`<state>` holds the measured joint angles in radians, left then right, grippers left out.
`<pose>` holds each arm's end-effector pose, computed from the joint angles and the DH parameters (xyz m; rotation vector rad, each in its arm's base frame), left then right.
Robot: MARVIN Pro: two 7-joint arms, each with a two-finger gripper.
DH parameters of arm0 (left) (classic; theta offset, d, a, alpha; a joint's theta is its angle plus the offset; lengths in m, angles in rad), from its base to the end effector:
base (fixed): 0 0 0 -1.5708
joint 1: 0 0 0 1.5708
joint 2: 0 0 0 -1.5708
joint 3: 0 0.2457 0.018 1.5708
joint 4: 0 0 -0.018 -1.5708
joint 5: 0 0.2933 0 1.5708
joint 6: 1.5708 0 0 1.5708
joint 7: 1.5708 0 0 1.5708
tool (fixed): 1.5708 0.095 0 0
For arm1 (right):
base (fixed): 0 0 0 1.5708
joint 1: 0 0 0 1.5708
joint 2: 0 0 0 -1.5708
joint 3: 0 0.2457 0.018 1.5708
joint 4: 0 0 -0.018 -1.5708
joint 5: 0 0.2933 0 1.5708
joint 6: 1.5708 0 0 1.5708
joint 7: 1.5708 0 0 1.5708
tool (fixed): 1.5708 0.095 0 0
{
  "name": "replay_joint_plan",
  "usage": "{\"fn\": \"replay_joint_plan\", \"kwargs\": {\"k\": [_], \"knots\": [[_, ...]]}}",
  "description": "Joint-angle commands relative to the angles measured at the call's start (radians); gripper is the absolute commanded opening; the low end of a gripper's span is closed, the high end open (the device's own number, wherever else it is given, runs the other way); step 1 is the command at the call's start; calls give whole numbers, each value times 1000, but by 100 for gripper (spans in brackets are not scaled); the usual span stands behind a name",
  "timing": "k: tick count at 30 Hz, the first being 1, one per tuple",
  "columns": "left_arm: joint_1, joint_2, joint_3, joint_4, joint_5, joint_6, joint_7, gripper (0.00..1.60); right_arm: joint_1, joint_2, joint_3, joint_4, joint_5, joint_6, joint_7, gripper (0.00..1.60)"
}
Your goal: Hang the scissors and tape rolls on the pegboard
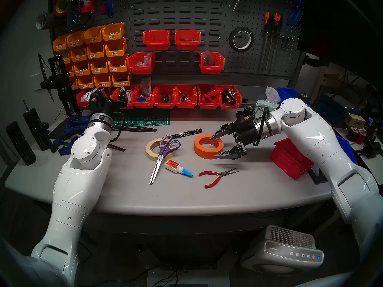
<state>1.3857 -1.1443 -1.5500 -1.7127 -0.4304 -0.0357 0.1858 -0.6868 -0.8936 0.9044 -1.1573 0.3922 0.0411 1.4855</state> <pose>0.4323 0.0963 -0.1127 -1.7812 -0.1487 -2.5197 0.4505 -0.0208 -0.1333 -1.4484 -1.7335 -0.9977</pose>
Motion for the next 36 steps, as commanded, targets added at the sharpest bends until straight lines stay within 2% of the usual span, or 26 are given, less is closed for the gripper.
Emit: {"fn": "replay_joint_plan", "kwargs": {"k": [1,11,36], "knots": [[-34,0,-9,-29,2,-15,2,160,52,-9,-8,-8,10,10,-2,160],[-34,0,-9,-29,2,-15,2,160,58,-29,-25,4,6,23,-2,160],[-34,0,-9,-29,2,-15,2,160,87,-17,-97,29,-11,6,-2,160]]}}
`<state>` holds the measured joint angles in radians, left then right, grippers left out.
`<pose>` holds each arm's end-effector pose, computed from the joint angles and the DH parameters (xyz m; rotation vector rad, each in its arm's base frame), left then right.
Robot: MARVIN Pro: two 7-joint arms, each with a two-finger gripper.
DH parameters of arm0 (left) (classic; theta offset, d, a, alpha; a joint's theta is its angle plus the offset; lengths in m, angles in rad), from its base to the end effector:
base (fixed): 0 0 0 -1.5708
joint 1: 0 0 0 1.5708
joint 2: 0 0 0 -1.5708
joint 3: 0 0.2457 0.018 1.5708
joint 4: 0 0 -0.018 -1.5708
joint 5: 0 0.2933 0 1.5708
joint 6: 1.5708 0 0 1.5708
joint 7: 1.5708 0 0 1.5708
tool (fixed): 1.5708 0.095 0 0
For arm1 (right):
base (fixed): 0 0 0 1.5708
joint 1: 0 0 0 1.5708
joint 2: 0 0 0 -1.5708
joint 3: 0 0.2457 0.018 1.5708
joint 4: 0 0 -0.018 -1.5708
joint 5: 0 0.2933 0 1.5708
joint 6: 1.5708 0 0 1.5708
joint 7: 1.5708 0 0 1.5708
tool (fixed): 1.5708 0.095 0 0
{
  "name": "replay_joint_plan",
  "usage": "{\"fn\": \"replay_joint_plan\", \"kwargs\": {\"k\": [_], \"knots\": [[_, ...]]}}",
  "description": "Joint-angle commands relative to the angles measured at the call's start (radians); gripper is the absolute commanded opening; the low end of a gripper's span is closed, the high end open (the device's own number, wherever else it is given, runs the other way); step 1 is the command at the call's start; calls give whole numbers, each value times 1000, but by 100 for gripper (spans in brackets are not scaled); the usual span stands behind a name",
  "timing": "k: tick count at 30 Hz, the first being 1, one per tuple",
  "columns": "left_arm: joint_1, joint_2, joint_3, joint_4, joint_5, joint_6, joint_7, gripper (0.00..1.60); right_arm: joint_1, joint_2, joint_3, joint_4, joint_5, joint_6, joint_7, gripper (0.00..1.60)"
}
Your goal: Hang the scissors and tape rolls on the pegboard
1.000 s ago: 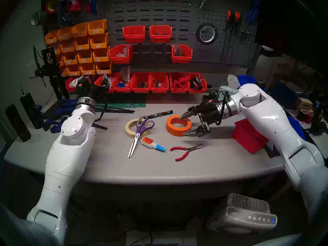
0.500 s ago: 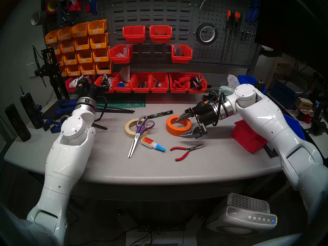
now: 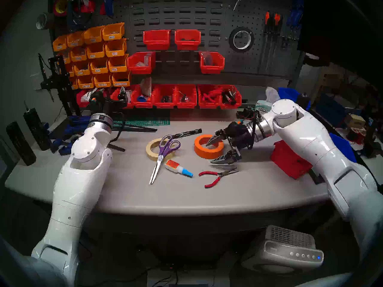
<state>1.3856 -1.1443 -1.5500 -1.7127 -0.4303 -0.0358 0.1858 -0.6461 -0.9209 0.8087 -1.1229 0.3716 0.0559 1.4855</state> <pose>0.4323 0.0963 -0.1126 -1.7809 -0.1486 -2.5198 0.4523 -0.0050 -0.1488 -1.4703 -1.7639 -0.8917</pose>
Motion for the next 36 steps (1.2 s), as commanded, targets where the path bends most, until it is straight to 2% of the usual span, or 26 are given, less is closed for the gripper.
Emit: {"fn": "replay_joint_plan", "kwargs": {"k": [1,6,7,8,9,10,19,25,36], "knots": [[-34,0,-9,-29,2,-15,2,160,48,11,-4,-6,10,-10,-2,160],[-34,0,-9,-29,2,-15,2,160,54,15,-14,-8,13,-16,-2,160],[-34,0,-9,-29,2,-15,2,160,55,16,-15,-8,15,-17,-2,106],[-34,0,-9,-29,2,-15,2,160,55,16,-15,-8,15,-17,-2,106],[-34,0,-9,-29,2,-15,2,160,55,17,-15,-8,16,-18,-2,65],[-34,0,-9,-29,2,-15,2,160,56,17,-16,-8,18,-19,-2,0],[-34,0,-9,-29,2,-15,2,160,56,22,-16,-9,31,-25,-2,0],[-34,0,-9,-29,2,-15,2,160,30,27,7,-25,60,-35,-2,0],[-34,0,-9,-29,1,-15,2,160,-65,39,88,-85,128,-59,-146,0]]}}
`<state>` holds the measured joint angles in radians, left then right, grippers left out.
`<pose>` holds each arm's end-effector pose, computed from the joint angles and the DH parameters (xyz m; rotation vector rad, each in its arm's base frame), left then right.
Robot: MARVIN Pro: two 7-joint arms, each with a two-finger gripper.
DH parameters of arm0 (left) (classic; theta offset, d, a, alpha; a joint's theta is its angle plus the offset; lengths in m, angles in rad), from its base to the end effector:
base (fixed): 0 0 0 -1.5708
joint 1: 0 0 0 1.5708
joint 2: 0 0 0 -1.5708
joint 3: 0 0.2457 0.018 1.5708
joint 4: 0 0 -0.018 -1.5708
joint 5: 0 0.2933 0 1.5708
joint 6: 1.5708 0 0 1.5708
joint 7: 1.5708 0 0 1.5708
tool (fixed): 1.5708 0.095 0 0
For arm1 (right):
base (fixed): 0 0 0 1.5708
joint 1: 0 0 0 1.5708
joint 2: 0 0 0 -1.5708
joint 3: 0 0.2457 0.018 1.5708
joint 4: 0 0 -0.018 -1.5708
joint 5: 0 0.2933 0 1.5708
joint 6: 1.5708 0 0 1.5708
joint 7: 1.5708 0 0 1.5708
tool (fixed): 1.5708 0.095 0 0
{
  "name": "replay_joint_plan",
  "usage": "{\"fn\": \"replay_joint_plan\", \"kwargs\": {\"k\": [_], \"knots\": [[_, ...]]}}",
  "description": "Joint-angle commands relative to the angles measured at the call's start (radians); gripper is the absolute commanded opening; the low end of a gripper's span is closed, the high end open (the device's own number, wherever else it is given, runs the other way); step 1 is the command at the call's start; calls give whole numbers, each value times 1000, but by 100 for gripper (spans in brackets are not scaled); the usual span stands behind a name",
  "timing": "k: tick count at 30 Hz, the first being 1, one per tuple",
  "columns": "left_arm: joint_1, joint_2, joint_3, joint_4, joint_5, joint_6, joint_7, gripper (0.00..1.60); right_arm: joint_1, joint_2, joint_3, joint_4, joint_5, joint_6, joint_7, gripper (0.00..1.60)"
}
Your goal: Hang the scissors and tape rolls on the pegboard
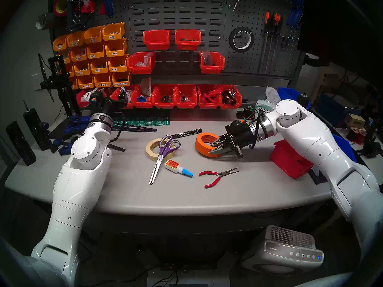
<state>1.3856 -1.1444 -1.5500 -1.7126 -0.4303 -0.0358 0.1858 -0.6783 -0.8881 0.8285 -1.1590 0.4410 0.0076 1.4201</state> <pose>0.4323 0.0963 -0.1127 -1.7810 -0.1488 -2.5197 0.4506 -0.0095 -0.1447 -1.4365 -1.7314 -1.0179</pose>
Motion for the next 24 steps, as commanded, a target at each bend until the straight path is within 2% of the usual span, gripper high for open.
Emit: {"fn": "replay_joint_plan", "kwargs": {"k": [1,16,24], "knots": [[-34,0,-9,-29,1,-15,2,160,-41,6,75,-53,65,-13,-94,0],[-34,0,-9,-29,1,-14,2,160,-120,-9,152,-95,107,-67,-266,0],[-34,0,-9,-29,1,-14,2,160,-158,-30,184,-112,108,-131,-354,0]]}}
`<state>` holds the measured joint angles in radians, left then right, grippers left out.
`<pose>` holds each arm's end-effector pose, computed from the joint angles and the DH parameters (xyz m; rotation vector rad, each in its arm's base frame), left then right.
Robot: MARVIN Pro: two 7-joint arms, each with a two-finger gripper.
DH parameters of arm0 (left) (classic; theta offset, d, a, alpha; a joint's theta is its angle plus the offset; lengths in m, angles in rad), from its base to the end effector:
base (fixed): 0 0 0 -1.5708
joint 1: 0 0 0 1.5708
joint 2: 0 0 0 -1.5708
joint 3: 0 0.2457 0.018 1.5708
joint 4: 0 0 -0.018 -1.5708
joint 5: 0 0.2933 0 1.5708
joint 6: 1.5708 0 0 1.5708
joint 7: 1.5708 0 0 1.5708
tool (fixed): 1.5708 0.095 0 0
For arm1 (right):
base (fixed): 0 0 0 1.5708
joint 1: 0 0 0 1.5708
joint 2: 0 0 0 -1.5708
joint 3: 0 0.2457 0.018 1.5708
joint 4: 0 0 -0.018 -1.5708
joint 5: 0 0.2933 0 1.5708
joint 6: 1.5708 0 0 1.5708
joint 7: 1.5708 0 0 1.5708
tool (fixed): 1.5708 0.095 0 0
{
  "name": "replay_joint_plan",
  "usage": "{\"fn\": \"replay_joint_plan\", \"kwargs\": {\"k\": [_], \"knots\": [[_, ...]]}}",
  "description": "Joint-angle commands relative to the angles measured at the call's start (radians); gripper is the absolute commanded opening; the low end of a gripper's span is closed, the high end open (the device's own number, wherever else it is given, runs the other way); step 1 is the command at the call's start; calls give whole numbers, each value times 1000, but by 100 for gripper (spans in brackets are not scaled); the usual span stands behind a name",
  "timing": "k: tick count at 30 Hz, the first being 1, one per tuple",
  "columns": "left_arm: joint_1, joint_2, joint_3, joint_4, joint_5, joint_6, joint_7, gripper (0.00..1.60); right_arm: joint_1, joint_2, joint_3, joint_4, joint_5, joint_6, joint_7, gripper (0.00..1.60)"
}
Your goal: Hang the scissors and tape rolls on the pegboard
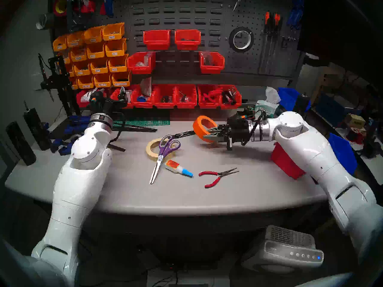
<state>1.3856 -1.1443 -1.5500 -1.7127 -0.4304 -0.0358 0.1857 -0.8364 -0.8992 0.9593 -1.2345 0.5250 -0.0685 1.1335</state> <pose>0.4323 0.0963 -0.1126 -1.7810 -0.1486 -2.5199 0.4564 -0.0047 -0.1504 -1.4576 -1.5012 -1.4126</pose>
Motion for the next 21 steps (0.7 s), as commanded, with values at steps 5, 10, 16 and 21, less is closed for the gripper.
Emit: {"fn": "replay_joint_plan", "kwargs": {"k": [5,10,16,21], "knots": [[-34,0,-9,-29,1,-14,2,160,-31,-32,75,-49,22,-105,-133,0],[-34,0,-9,-29,1,-14,2,160,-53,-42,92,-63,25,-134,-183,0],[-34,0,-9,-29,1,-14,2,160,-81,-57,116,-86,32,-161,-247,0],[-34,0,-9,-29,1,-14,2,160,-117,-72,145,-115,49,-187,-307,0]]}}
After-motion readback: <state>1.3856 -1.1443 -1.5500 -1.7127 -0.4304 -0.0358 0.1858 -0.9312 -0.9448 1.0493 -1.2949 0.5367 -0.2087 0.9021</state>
